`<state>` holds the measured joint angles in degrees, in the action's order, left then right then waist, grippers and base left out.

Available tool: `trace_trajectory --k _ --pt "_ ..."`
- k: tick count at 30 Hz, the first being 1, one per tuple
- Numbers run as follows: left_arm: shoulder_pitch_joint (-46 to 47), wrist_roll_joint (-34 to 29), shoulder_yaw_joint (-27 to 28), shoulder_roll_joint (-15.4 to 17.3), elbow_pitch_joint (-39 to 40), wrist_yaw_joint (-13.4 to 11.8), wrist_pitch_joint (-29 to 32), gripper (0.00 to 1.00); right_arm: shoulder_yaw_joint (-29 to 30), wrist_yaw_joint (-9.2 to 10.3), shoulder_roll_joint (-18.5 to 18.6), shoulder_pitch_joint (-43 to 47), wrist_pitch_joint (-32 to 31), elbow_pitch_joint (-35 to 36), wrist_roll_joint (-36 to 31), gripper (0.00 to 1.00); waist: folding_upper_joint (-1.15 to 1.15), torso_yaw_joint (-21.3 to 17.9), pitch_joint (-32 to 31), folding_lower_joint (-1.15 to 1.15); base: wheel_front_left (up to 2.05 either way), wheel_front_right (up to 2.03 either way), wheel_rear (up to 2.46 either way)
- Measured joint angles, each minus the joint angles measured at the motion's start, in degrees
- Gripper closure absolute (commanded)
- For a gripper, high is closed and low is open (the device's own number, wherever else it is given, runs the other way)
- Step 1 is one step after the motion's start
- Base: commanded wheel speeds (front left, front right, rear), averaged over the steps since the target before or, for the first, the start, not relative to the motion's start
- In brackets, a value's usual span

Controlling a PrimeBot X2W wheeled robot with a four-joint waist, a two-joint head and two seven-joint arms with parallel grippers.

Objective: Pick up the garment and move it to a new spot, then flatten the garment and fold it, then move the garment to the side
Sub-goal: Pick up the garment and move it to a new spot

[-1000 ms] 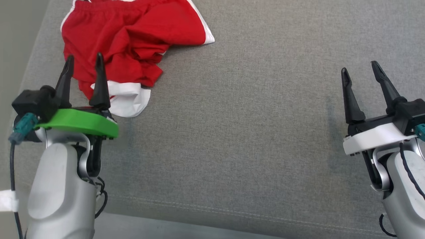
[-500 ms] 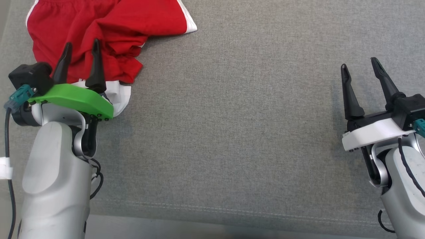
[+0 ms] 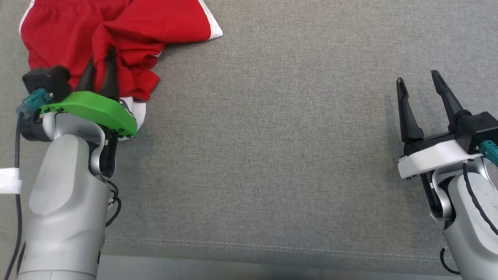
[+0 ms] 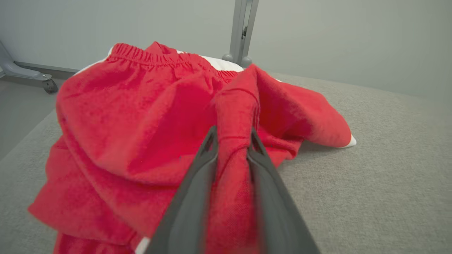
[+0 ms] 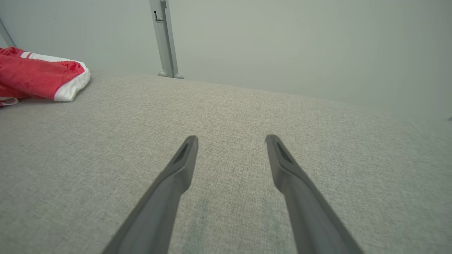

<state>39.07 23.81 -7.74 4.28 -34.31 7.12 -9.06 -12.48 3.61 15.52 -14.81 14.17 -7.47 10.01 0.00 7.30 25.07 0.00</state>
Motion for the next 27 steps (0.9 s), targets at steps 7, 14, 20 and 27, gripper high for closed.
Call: trace_trajectory --k 7,14,20,27 --pt "1.77 2.64 -5.66 -1.34 1.32 0.0 -0.4 1.0 -0.19 -0.05 -0.23 0.0 0.01 -0.73 0.0 0.0 0.0 -0.79 -0.42 0.0 0.0 0.0 0.0" --pt "1.83 7.91 -18.41 -3.27 4.76 0.0 0.4 1.0 -1.41 -0.14 -2.31 -0.3 0.18 -1.77 0.02 0.0 0.0 -2.21 -1.18 0.0 0.0 0.0 0.0" --pt "-1.86 10.8 -30.72 -3.03 7.43 0.0 2.57 1.0 -2.13 -0.24 -4.16 -1.37 0.19 -2.25 0.13 0.0 0.0 -4.68 -1.82 0.0 0.0 0.0 0.0" --pt "-3.99 15.39 -43.92 -2.05 13.17 0.0 4.32 1.0 -2.07 -0.07 -6.04 -1.41 0.26 -2.8 0.56 0.0 0.0 -8.79 -2.38 0.0 0.0 0.0 0.0"
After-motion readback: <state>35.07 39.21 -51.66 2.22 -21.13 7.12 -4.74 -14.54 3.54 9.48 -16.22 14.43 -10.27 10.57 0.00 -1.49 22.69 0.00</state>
